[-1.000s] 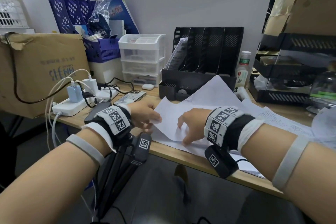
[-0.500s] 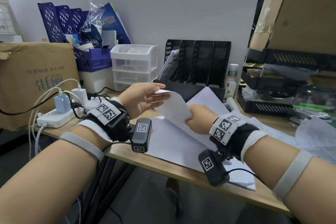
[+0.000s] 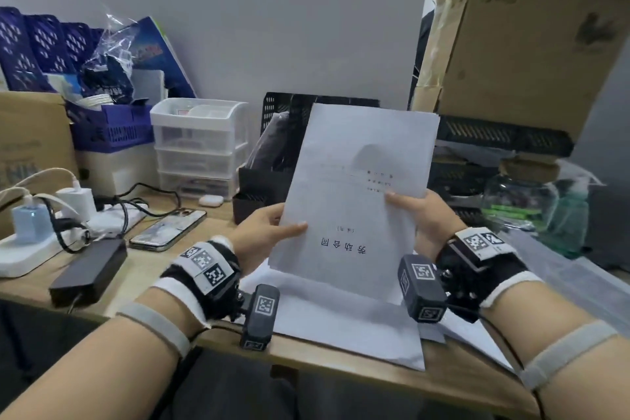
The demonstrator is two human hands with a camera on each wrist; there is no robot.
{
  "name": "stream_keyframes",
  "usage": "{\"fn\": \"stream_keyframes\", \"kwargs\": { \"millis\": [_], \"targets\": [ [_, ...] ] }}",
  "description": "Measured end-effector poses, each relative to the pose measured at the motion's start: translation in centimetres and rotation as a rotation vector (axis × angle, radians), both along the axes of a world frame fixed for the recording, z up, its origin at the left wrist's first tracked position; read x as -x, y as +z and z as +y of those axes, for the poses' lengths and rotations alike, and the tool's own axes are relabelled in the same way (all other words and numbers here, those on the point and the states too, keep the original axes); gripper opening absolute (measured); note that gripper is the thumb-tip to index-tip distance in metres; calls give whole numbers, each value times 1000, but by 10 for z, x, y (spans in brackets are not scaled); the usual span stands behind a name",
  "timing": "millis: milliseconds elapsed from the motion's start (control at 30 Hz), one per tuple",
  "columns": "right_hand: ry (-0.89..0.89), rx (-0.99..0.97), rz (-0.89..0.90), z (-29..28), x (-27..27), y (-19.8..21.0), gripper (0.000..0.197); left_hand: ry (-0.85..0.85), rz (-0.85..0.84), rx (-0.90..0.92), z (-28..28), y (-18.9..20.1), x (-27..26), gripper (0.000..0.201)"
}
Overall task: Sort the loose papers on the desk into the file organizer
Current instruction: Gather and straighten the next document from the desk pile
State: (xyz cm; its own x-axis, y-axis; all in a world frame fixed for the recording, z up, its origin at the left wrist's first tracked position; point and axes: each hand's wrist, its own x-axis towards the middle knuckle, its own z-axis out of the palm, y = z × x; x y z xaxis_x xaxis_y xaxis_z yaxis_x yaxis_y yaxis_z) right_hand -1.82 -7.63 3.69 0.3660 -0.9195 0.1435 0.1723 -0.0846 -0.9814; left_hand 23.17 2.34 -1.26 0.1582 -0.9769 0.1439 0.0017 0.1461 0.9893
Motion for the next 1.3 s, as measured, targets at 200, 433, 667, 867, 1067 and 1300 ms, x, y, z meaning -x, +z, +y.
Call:
{"fn": "stream_keyframes", "kwargs": {
  "millis": [200,433,667,867,1067,1300],
  "targets": [
    [-121,-67,-66,-3,26,-15,35,-5,-213,-2,-16,-11,7,36],
    [-406,337,321,-21,65,24,42,77,-737,49,-19,34,-6,20],
    [-306,1067,1269,13,39,62,61,207,-1243,51,-32,82,22,23],
    [-146,836,1359,19,23,63,22,235,-1261,206,-37,94,46,21],
    [-382,639,1109,-12,77,50,20,359,-880,165,-26,70,17,82],
    [-579,386,728,-21,118,38,32,52,-1185,-672,-4,34,-13,82]
  ]
}}
